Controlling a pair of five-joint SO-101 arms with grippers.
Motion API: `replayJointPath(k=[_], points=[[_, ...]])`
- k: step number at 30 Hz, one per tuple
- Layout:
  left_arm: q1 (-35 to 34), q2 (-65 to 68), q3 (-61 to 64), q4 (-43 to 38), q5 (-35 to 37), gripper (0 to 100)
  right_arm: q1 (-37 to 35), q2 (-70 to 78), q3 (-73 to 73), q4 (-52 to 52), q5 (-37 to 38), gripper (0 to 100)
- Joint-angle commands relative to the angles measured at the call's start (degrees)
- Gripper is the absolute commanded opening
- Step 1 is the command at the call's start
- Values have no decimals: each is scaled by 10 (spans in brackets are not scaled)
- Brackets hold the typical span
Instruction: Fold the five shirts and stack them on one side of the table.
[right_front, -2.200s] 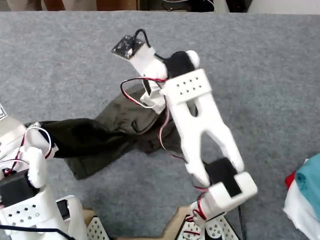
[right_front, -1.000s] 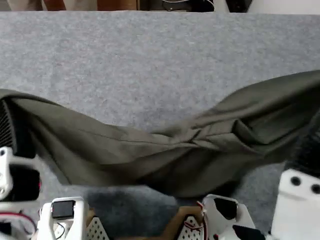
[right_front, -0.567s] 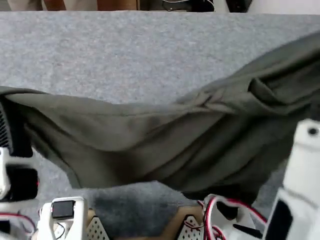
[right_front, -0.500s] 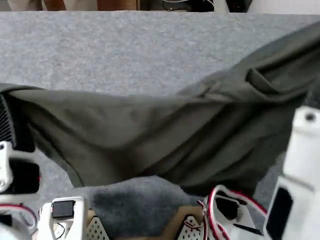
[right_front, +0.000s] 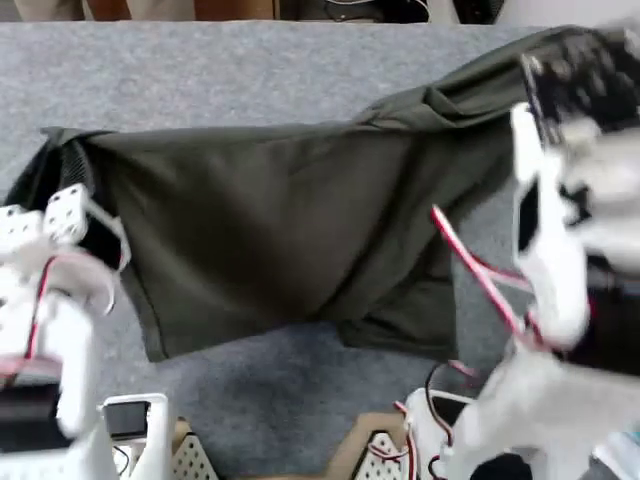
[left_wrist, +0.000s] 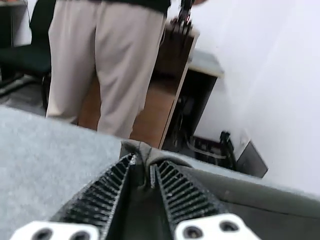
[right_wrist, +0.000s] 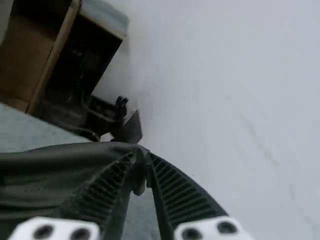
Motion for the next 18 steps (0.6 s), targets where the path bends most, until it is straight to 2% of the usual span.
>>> replayJointPath(k=[1,4,7,12,18], points=[[4,4,137,-155,-8,20,-48,4,145,-87,34,5],[4,6,235,-270,-47,20,-80,4,255,-169,49,5],[5,33,285,-342,-70,20,-101,4,336,-240,47,5],[5,145,273,-388,-76,20,-108,5,426,-333,46,5],[5,356,162,-403,-74,20,-105,26,486,-378,46,5]])
